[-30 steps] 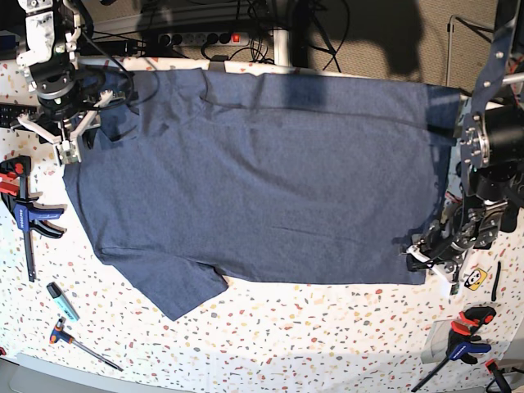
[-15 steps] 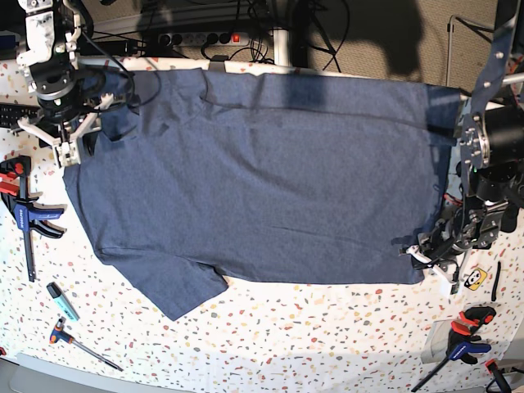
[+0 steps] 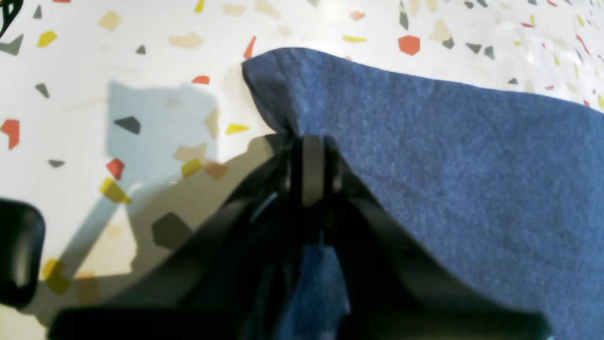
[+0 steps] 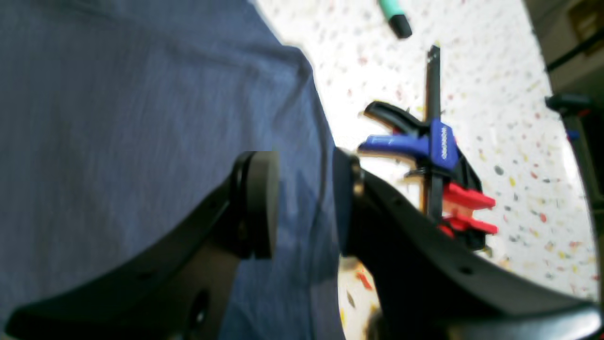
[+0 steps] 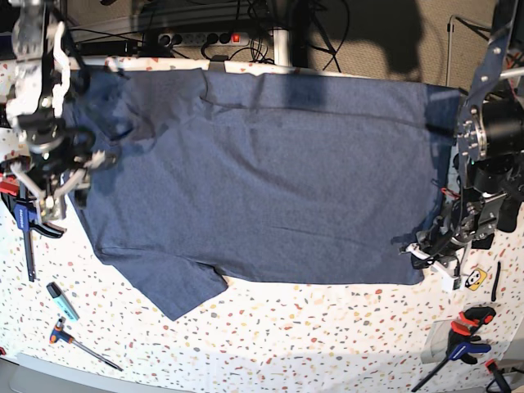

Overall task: Fold the T-shirt properly
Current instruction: 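Move the right gripper to the hem corner by the sleeve and grasp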

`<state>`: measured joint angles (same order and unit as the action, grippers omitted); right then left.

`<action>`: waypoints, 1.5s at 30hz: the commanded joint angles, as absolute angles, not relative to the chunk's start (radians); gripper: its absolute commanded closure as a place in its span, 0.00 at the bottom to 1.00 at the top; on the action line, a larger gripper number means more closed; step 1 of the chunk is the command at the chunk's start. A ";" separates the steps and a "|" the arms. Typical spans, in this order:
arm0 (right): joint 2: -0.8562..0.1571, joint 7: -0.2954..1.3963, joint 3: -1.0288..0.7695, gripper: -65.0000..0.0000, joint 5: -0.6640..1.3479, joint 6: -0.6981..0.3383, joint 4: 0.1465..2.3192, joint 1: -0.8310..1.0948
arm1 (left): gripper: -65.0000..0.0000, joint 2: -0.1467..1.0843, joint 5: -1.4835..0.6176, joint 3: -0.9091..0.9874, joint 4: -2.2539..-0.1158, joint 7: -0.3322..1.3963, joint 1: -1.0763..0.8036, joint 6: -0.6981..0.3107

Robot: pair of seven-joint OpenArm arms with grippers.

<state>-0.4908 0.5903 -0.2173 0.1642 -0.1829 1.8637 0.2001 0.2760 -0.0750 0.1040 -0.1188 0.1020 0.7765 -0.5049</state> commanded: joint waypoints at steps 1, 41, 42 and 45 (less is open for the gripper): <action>-0.510 0.594 -0.226 0.68 0.176 -0.217 1.843 0.150 | 1.00 0.280 -0.053 0.102 -0.119 0.152 0.781 -0.497; -0.478 0.447 0.130 0.40 0.155 -0.482 0.253 -0.892 | 1.00 0.280 -0.056 0.102 -0.119 0.127 0.762 -0.498; -0.476 0.446 0.130 0.41 0.155 -0.482 0.253 -0.884 | 1.00 0.280 -0.056 0.102 -0.119 0.127 0.762 -0.498; -0.473 0.439 0.130 0.54 0.152 -0.482 0.253 -0.863 | 1.00 0.280 -0.056 0.102 -0.119 0.130 0.762 -0.498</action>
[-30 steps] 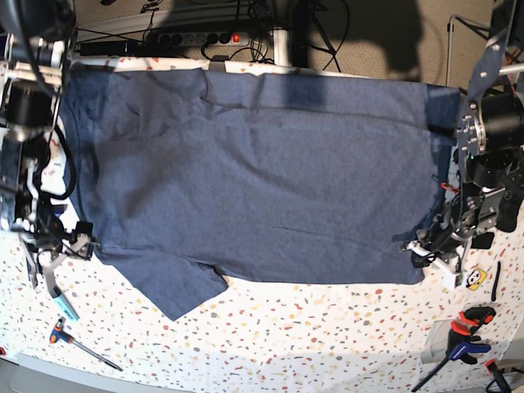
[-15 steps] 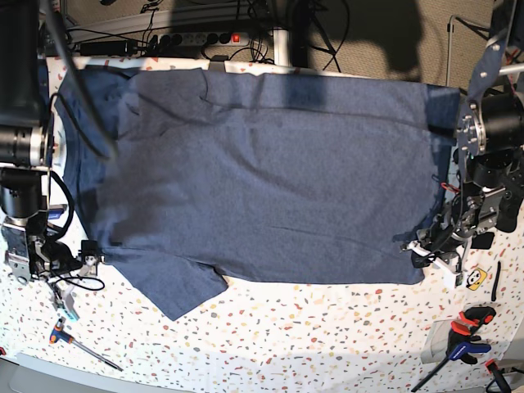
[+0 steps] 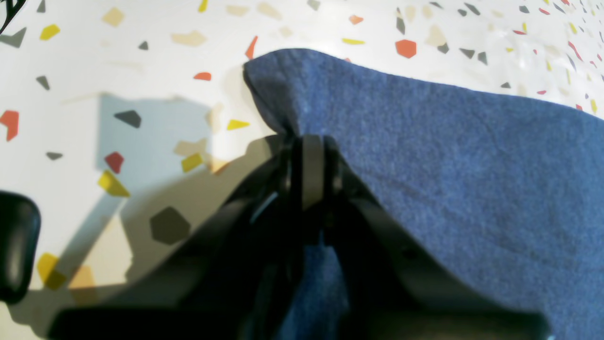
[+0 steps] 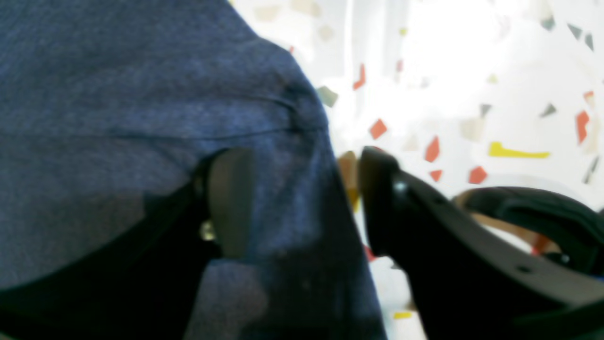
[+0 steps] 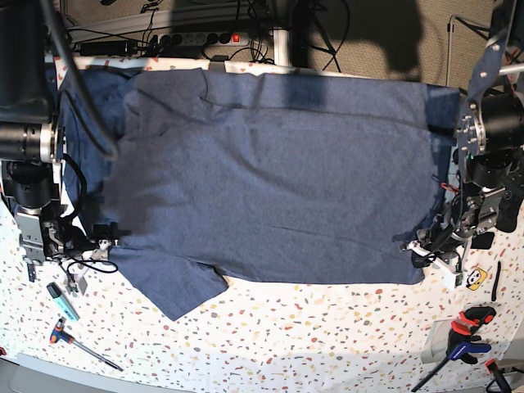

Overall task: Fold the T-shirt properly
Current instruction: 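Move the right gripper to the hem corner by the sleeve and grasp, then lift the hem with both grippers and fold it over onto the shoulders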

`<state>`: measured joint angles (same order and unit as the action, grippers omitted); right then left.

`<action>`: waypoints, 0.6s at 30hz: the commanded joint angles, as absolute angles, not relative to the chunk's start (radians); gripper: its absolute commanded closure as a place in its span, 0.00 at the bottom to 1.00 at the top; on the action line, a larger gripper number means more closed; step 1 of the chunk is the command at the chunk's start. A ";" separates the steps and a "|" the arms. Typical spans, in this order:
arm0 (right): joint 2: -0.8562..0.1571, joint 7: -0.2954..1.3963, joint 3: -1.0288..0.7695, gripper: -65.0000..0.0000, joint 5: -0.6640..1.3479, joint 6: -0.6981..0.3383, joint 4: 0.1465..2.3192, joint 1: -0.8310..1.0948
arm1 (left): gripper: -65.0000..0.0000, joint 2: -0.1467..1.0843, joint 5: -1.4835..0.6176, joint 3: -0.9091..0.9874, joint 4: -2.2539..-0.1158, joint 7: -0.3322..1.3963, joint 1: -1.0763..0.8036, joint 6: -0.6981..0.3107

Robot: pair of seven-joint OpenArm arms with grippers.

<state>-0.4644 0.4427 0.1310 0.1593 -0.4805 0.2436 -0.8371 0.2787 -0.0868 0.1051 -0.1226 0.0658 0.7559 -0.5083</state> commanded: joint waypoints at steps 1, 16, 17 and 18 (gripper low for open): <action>-0.474 0.430 0.130 0.59 0.141 -0.482 0.253 -0.857 | 1.00 0.280 -0.056 0.102 -0.119 0.130 0.762 -0.498; -0.482 0.316 0.130 1.00 0.044 -0.582 0.278 -0.844 | 1.00 0.281 -0.159 0.102 -0.147 0.031 0.773 -0.528; -0.488 0.312 0.130 1.00 0.054 -0.600 0.285 -0.845 | 1.00 0.281 -0.159 0.102 -0.158 0.035 0.773 -0.556; -0.495 0.313 0.130 1.00 0.069 -0.614 0.291 -0.844 | 1.00 0.282 -0.159 0.102 -0.172 0.041 0.773 -0.587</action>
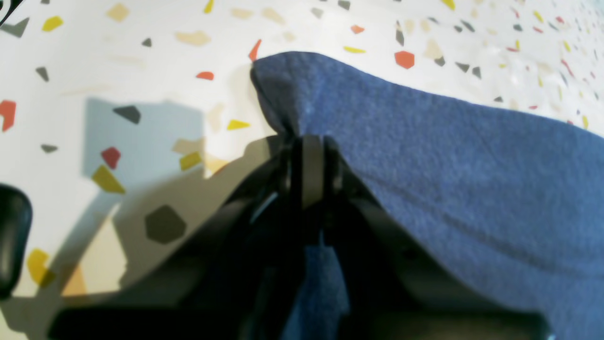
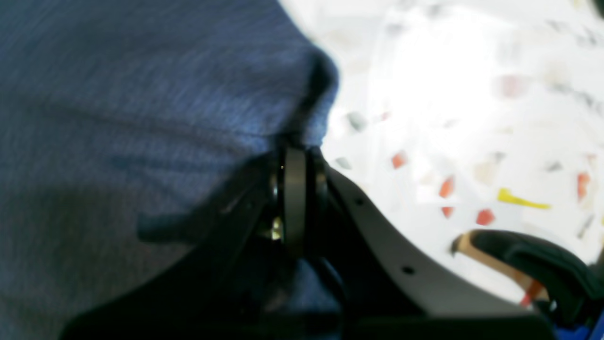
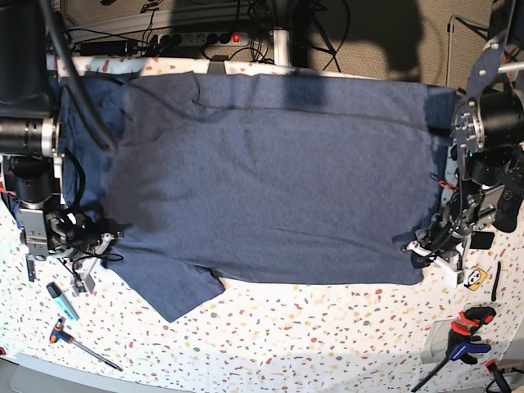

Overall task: Fold the T-shirt properly
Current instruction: 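Lift the hem with both grippers and fold it over onto the shoulders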

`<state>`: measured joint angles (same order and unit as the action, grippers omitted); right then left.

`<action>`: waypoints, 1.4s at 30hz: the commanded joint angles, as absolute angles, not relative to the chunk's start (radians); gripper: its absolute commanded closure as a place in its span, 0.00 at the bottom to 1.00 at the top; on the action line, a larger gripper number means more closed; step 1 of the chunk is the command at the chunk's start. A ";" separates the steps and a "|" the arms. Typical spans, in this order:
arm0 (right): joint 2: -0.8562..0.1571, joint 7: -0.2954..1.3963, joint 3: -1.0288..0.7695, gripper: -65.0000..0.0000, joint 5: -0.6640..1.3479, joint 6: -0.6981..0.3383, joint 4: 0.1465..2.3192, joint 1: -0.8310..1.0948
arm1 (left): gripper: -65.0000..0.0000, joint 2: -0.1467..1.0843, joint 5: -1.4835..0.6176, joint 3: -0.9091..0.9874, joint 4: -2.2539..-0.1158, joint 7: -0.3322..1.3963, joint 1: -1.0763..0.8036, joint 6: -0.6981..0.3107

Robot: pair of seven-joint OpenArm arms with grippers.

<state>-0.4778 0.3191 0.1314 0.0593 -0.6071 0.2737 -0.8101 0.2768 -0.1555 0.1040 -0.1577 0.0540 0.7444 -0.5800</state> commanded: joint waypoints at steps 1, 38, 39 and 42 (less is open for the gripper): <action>-0.502 0.313 0.130 1.00 0.086 -0.622 0.296 -0.844 | 1.00 0.282 -0.159 0.102 -0.186 0.053 0.773 -0.608; -0.556 0.503 -0.324 1.00 0.379 -0.653 1.371 -0.143 | 1.00 0.302 -0.363 0.102 -0.765 0.322 0.562 -0.602; -0.557 0.505 -0.333 1.00 0.388 -0.653 1.386 -0.126 | 1.00 0.303 -0.359 0.102 -0.824 0.322 0.524 -0.575; -0.556 0.525 -0.361 1.00 0.430 -0.652 1.430 -0.072 | 1.00 0.321 -0.388 0.104 -0.995 0.321 0.411 -0.532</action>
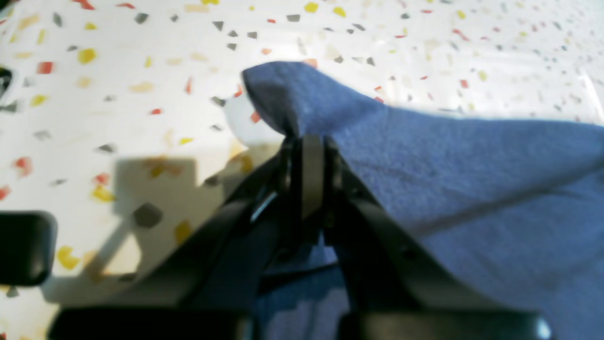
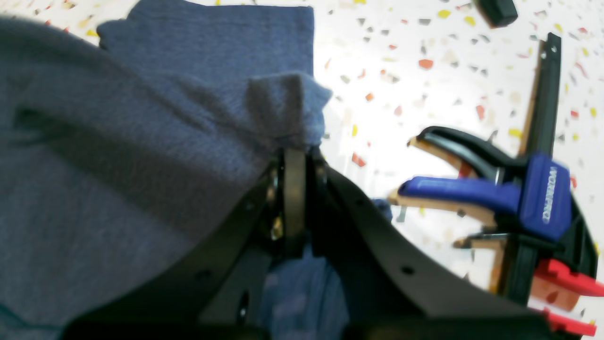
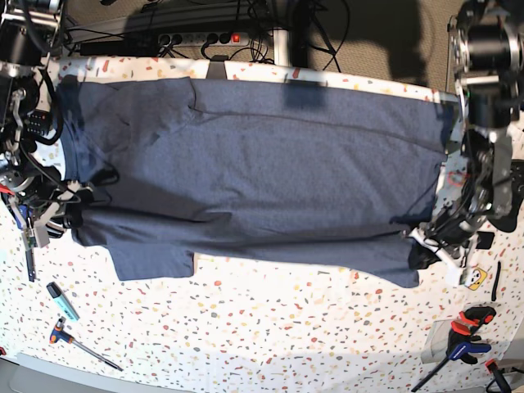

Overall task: Fold the T-shirt properly
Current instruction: 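Lift the hem with both grippers and fold it over onto the shoulders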

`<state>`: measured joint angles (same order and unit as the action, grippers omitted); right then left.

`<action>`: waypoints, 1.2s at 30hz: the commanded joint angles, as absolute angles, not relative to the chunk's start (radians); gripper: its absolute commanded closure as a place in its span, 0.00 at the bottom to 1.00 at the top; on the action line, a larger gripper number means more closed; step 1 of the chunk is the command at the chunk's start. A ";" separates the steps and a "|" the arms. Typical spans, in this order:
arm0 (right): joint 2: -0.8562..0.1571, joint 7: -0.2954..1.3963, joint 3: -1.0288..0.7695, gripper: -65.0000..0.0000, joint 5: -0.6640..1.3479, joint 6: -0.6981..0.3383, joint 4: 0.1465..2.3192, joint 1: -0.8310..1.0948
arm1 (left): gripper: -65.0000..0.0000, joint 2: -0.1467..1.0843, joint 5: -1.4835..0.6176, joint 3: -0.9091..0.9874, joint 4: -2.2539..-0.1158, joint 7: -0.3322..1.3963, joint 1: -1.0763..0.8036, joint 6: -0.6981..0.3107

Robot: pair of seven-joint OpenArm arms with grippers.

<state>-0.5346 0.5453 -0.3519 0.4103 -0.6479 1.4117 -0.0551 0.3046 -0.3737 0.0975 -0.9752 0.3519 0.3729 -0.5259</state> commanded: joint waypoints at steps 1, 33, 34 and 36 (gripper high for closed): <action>-0.556 0.525 -0.374 1.00 0.440 -0.652 1.447 -0.051 | 1.00 0.331 -0.408 0.104 -1.046 0.321 0.378 -0.517; -0.331 0.384 -0.617 1.00 0.316 -0.677 1.631 0.369 | 1.00 0.449 -0.562 0.171 -1.520 0.449 -0.135 -0.478; -0.329 0.384 -0.617 1.00 0.315 -0.676 1.631 0.369 | 1.00 0.449 -0.548 0.171 -1.520 0.449 -0.139 -0.478; -0.330 0.384 -0.617 1.00 0.314 -0.676 1.631 0.368 | 1.00 0.450 -0.525 0.171 -1.520 0.450 -0.142 -0.478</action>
<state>-0.3126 0.4076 -0.6086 0.3077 -0.6670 1.6119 0.3706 0.4324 -0.5133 0.1631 -1.5017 0.4751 -0.1524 -0.4747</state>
